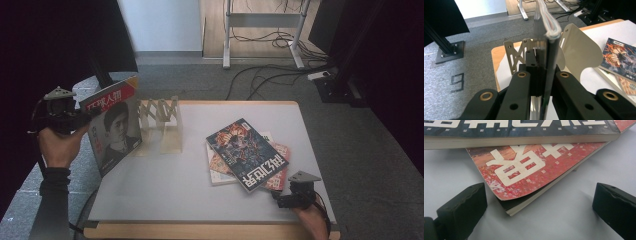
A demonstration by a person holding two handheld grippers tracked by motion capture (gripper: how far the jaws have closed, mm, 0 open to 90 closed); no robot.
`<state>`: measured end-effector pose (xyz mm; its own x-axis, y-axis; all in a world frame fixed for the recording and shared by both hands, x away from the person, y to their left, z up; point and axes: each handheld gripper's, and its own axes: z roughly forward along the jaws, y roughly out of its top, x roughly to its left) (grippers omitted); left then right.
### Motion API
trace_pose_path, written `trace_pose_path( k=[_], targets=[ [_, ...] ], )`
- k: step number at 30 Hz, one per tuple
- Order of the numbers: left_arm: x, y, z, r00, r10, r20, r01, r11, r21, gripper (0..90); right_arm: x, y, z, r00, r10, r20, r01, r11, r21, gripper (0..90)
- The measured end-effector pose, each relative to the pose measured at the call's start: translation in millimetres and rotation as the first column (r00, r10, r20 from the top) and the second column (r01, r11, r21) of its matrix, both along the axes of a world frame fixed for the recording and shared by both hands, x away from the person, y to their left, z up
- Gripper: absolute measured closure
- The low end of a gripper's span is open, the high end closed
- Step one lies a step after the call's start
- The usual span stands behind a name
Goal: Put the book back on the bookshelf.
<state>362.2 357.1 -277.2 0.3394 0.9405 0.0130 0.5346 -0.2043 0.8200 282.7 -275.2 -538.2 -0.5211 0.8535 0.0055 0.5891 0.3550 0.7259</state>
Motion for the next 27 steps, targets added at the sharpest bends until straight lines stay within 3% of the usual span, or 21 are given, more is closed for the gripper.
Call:
trace_pose_path(
  k=[9, 13, 17, 21, 24, 27],
  targets=[
    [20.8, -5.5, -17.2, 0.9985, 0.005, 0.054, -0.004, 0.9998, -0.020, 86.9, 0.0, 0.0, -0.1, 1.0000, 0.000, 0.002, 0.000, 1.000, 0.002, 0.0],
    [20.8, -0.8, -26.8, 0.9987, -0.003, 0.051, 0.004, 0.9996, -0.027, 86.8, 0.0, 0.0, -0.1, 1.0000, 0.000, 0.001, 0.000, 1.000, 0.002, 0.0],
    [16.6, 8.6, -26.9, 0.9995, -0.032, 0.000, 0.032, 0.9982, -0.051, 86.4, -0.1, 0.1, -0.2, 1.0000, -0.002, 0.003, 0.002, 1.000, 0.001, 0.0],
    [12.1, 13.8, -26.8, 0.9963, -0.058, -0.064, 0.056, 0.9979, -0.032, 86.2, 0.0, 0.2, -0.2, 1.0000, -0.002, 0.003, 0.002, 1.000, 0.001, 0.0],
    [10.7, 16.3, -26.6, 0.9938, -0.067, -0.088, 0.064, 0.9973, -0.035, 86.2, 0.0, 0.2, -0.2, 1.0000, -0.001, 0.003, 0.001, 1.000, 0.001, 0.0],
    [8.1, 19.0, -25.3, 0.9848, -0.093, -0.147, 0.090, 0.9956, -0.026, 85.4, 0.0, 0.1, -0.2, 1.0000, -0.001, 0.002, 0.001, 1.000, 0.002, 0.0]
  ],
)
